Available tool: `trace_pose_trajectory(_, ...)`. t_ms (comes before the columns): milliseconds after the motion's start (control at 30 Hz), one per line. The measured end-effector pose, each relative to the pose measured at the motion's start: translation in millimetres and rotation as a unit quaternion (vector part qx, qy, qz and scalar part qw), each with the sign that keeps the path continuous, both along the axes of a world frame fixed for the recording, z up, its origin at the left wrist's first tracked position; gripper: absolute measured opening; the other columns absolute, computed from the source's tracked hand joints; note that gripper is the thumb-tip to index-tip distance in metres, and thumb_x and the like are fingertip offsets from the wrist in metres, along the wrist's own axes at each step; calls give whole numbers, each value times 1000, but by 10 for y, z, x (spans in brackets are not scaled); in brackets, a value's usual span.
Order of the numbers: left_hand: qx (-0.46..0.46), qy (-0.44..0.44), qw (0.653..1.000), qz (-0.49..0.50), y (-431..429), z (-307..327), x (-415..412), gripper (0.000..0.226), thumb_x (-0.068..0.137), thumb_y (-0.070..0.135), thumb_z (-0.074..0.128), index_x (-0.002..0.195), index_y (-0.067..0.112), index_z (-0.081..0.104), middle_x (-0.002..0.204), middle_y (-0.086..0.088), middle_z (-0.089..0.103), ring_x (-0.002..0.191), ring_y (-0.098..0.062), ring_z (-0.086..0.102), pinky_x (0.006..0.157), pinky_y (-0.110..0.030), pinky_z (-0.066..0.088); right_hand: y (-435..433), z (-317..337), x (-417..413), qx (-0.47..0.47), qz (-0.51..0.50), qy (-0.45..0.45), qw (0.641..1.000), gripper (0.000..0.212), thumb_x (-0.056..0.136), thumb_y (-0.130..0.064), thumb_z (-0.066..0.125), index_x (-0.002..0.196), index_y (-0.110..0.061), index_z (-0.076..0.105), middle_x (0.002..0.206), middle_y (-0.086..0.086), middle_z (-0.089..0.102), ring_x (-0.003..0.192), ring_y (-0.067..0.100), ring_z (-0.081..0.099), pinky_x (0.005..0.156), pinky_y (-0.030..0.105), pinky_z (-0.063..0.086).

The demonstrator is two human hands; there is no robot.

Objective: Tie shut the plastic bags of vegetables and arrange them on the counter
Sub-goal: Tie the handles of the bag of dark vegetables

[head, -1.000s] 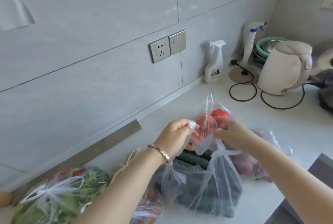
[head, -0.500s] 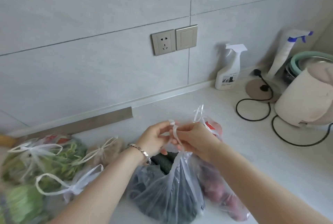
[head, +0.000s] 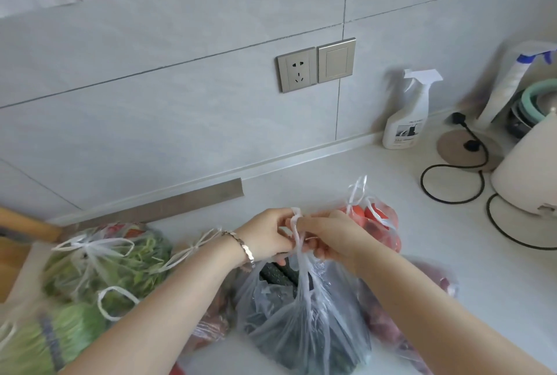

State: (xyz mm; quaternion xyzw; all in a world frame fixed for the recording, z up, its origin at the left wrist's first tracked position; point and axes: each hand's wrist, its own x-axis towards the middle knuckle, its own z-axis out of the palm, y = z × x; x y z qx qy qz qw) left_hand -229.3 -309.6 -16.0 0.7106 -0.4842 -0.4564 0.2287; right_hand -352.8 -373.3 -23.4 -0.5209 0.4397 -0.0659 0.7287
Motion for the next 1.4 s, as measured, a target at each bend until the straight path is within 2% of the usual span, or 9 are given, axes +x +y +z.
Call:
trace_pose_trajectory(200, -55, 50, 993, 90, 95, -186, 65, 23, 87, 6, 55, 68, 17, 64, 63, -2, 58, 63, -14, 52, 67, -24, 44, 118, -47, 40, -104, -25, 57, 993, 22, 79, -16, 61, 60, -12, 50, 56, 2, 40, 49, 11, 33, 50, 20, 28)
trace_pose_trajectory(367, -17, 378, 894, 239, 235, -275, 122, 38, 87, -7, 39, 59, 5, 61, 36, 5, 33, 36, -10, 35, 44, -20, 39, 213, -261, -65, 41, -154, -35, 987, 31, 82, -2, 55, 54, -11, 46, 49, 2, 34, 44, 13, 35, 51, 23, 32)
trace_pose_trajectory(500, 13, 3, 1000, 21, 370, -269, 132, 38, 87, 25, 60, 54, 9, 47, 39, 6, 29, 31, -3, 24, 38, -13, 22, 258, -559, -234, 141, -219, -20, 965, 30, 81, -2, 48, 54, -14, 44, 43, -2, 30, 34, 10, 30, 46, 24, 26)
trace_pose_trajectory(633, -25, -127, 990, -60, 415, -220, 33, 60, 83, 42, 62, 41, 16, 28, 39, 3, 22, 31, -8, 19, 37, -14, 18, 334, -730, -391, 108, -99, 94, 985, 37, 80, -15, 48, 47, -19, 33, 43, -5, 25, 34, 10, 21, 46, 22, 20)
trace_pose_trajectory(833, -16, -300, 933, -199, 498, -173, -15, 40, 91, 42, 47, 76, 9, 65, 48, 3, 39, 43, -7, 34, 40, -17, 24, 273, -693, -414, 100, -117, 99, 983, 41, 78, -29, 64, 47, -17, 40, 42, -3, 30, 41, 13, 24, 49, 25, 19)
trace_pose_trajectory(1033, -87, 70, 994, 13, 680, -402, 515, 34, 64, 37, 58, 38, 20, 43, 47, -2, 37, 45, -11, 34, 55, -20, 34, 319, -769, -351, 2, -155, 99, 983, 29, 81, -16, 66, 55, -11, 54, 40, -1, 34, 37, 11, 27, 36, 19, 24)
trace_pose_trajectory(1167, 18, 351, 856, 379, 921, -961, 686, 53, 78, 16, 49, 27, 19, 32, 28, 5, 27, 25, -8, 26, 34, -15, 29, 442, -1081, -408, 56, -222, 148, 962, 33, 82, -5, 60, 52, -12, 47, 36, 0, 35, 33, 12, 30, 34, 16, 20)
trace_pose_trajectory(1267, 96, 408, 781, 462, 924, -1227, 652, 62, 92, 10, 37, 30, 19, 33, 26, 5, 25, 21, -6, 23, 30, -11, 22, 550, -1295, -440, 95, -310, 170, 931, 25, 80, -9, 62, 57, -7, 52, 36, 1, 40, 32, 14, 33, 36, 20, 24)
trace_pose_trajectory(1400, -51, 433, 728, 529, 630, -1126, 381, 29, 92, 4, 45, 65, 14, 47, 58, 4, 49, 50, -4, 46, 50, -13, 33, 532, -1235, -328, -14, -397, 109, 911, 26, 80, -21, 65, 65, -10, 46, 60, 3, 43, 56, 17, 36, 55, 28, 34)
